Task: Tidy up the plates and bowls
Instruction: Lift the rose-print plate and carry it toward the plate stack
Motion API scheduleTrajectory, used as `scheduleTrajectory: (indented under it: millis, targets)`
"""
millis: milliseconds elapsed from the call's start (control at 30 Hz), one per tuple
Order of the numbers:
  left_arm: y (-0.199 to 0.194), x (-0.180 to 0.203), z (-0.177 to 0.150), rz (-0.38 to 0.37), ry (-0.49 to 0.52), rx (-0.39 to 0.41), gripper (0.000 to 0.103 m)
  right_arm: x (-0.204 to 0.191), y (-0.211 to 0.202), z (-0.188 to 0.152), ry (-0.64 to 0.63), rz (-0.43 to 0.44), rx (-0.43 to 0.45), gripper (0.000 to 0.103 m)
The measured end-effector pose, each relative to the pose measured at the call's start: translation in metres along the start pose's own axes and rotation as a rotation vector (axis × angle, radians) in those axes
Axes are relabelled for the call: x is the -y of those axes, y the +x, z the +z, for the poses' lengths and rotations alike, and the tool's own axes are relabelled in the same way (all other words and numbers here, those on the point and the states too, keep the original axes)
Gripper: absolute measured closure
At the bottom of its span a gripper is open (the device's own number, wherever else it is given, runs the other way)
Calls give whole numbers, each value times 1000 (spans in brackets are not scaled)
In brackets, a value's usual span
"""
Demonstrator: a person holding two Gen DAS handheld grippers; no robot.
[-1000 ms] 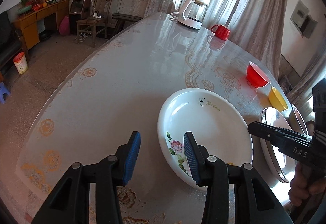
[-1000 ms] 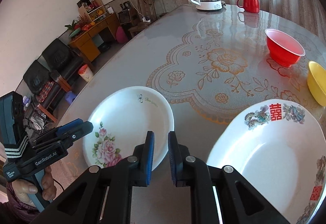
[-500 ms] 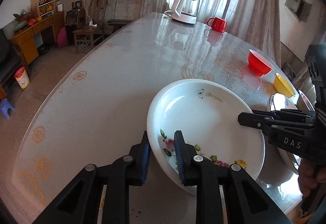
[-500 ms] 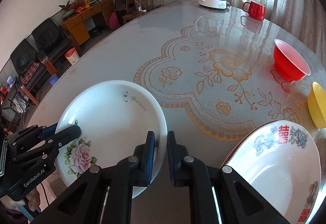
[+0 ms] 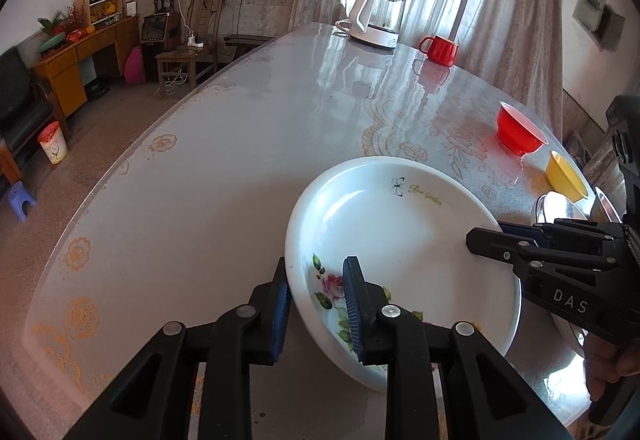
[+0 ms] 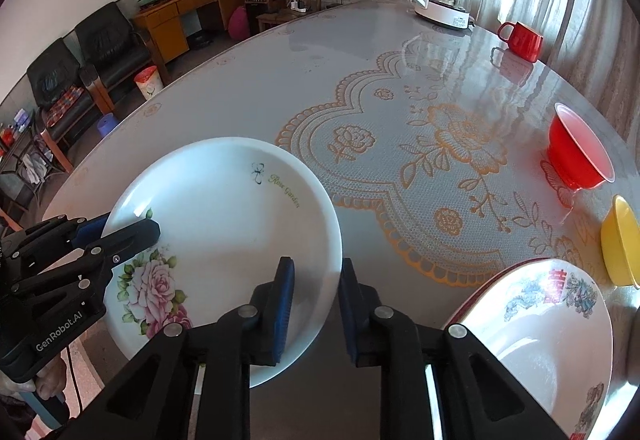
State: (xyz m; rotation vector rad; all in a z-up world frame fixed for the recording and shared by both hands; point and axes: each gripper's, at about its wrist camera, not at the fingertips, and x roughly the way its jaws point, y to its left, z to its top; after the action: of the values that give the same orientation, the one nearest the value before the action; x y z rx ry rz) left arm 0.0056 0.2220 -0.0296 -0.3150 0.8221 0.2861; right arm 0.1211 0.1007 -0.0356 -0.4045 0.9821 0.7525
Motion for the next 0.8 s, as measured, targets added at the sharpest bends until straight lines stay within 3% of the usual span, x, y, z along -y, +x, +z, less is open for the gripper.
scheduleTrajectory:
  millis: [267,467,633,800]
  targets:
    - [-1,-7,2,5,-50,5,88,-2,-1,1,16,6,10,88]
    - [0,-5,3,18,-58,4,87,-9,5,8,-49,22,-32,77]
    - [1,-9,5,1,-94,-5,87,-3,2,8,-4,20,-21,89]
    - [0,-15,5,-27,-106,-5,90,0,-1,6,39,29,-8,92]
